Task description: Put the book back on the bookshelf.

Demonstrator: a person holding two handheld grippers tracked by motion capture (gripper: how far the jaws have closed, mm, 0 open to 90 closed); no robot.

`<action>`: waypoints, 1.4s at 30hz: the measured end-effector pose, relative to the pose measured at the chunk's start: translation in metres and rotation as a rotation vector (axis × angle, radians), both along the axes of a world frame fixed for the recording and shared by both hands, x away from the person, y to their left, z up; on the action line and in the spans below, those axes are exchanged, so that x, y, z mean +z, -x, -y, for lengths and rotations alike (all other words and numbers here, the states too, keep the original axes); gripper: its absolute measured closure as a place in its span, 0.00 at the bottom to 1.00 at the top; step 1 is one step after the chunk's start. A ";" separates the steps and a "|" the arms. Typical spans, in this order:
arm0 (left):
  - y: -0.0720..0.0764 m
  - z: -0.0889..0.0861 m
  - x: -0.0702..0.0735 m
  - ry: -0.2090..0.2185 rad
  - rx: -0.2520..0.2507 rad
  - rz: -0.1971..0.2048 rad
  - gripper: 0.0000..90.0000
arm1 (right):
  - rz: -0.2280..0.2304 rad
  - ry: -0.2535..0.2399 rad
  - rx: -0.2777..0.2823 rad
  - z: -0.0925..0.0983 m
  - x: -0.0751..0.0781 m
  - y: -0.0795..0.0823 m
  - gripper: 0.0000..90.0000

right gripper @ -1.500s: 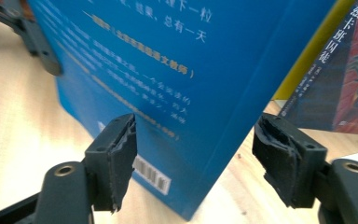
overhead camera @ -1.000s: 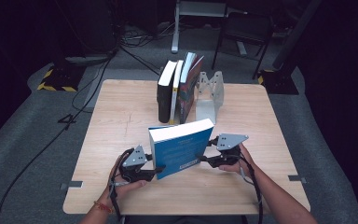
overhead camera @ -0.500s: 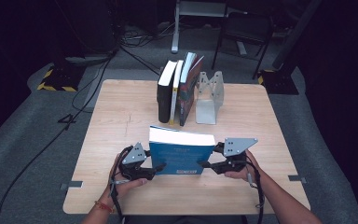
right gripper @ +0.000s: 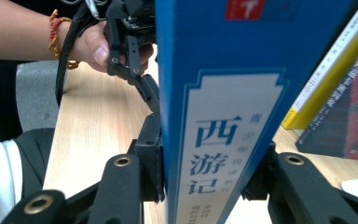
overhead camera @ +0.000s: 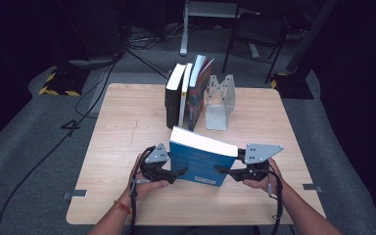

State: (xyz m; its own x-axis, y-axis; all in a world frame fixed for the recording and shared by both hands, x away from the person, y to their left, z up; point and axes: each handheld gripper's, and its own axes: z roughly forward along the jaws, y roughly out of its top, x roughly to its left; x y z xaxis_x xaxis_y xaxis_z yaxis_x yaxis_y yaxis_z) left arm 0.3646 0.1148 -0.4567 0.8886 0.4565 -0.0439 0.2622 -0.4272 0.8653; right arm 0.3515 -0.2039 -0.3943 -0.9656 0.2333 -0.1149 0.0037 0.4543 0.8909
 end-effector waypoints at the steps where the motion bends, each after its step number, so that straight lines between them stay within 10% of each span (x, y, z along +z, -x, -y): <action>1: -0.002 0.003 0.000 -0.004 -0.004 -0.001 0.32 | 0.003 0.005 -0.005 0.001 0.001 0.000 0.66; 24: -0.015 0.017 -0.002 0.023 -0.025 -0.019 0.27 | -0.091 0.038 -0.039 0.000 0.049 -0.007 0.51; 35: -0.005 0.011 -0.002 0.012 0.009 -0.030 0.28 | -0.103 0.058 -0.070 -0.014 0.052 -0.010 0.65; 42: 0.021 -0.017 -0.010 -0.114 0.073 -0.057 0.26 | -0.096 0.065 -0.091 -0.015 0.054 -0.006 0.67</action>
